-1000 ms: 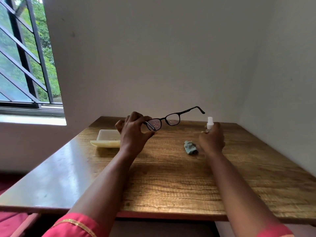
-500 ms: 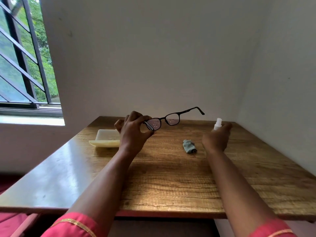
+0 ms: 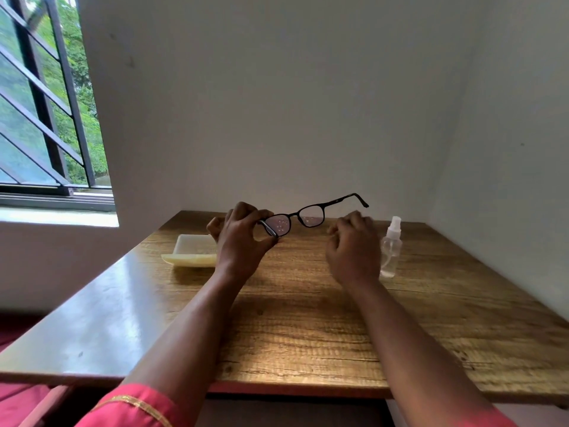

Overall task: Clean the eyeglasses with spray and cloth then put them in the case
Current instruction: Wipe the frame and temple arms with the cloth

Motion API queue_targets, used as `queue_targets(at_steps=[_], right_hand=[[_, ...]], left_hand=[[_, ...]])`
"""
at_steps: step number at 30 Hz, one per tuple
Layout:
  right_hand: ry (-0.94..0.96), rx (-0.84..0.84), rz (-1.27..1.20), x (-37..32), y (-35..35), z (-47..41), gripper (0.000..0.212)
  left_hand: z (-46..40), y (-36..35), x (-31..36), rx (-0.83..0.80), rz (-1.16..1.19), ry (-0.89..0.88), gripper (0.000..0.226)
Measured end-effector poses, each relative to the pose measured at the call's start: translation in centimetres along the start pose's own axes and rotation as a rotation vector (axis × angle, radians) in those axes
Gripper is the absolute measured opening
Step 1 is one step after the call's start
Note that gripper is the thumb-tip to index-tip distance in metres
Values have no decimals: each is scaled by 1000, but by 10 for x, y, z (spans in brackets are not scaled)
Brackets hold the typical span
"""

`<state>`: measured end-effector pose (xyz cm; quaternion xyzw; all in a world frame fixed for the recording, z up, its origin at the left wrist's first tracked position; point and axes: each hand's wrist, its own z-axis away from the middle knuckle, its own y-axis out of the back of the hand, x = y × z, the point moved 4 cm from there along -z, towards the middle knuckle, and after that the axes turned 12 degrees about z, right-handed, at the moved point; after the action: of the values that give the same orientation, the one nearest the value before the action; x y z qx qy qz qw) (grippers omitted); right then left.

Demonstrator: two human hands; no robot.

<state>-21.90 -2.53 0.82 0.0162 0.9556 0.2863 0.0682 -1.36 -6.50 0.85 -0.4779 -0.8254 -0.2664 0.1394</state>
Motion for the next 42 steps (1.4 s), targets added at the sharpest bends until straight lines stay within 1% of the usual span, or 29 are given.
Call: queue_targets(at_steps=[2,4,8,12,14,15,17,19,21,22,24,25,27,30,33,37,39,42], right_hand=[[16,-193,40,-2,-12,5,14],[4,-297,128,0,-16,7,20],[-105,-384,165,8,-14,8,29],[-167,-539,162,10,-16,13,21],[-173,-567,124,8,-16,14,18],[-166,-557,83,7,-15,14,17],[-125,-492,-74,0,-11,10,12],[-41,-326,-274,-9,-1,5,8],[71,-117,-386,-18,12,1,11],[130,-44,-414,-23,17,1,11],[224,28,-438,-31,20,4,8],[261,34,-433,-34,19,5,7],[326,43,-393,-38,16,8,12],[409,58,-275,-43,11,10,23],[493,46,-160,-51,6,13,25],[629,-2,-163,-62,3,18,31],[641,21,-105,-63,4,17,32],[524,94,2,-57,9,12,32]], left_hand=[[0,1,0,3,-2,1,52],[0,1,0,3,-12,3,52],[0,0,-1,-2,-16,-1,52],[0,0,-1,9,-17,3,52],[0,0,0,24,-30,2,52],[0,1,1,29,-32,3,52],[1,1,3,30,-34,4,51],[1,2,4,28,-47,1,50],[1,1,5,24,-57,-2,50],[1,1,5,18,-56,0,51],[0,0,5,-9,-38,6,51],[0,0,5,-24,-24,8,52],[1,-1,5,-42,-4,2,52],[1,-2,7,-48,7,-26,52],[2,-3,10,-40,3,-60,49],[2,-4,11,-51,-7,-88,50],[2,-5,11,-52,-12,-93,50],[1,-4,12,-39,-29,-87,49]])
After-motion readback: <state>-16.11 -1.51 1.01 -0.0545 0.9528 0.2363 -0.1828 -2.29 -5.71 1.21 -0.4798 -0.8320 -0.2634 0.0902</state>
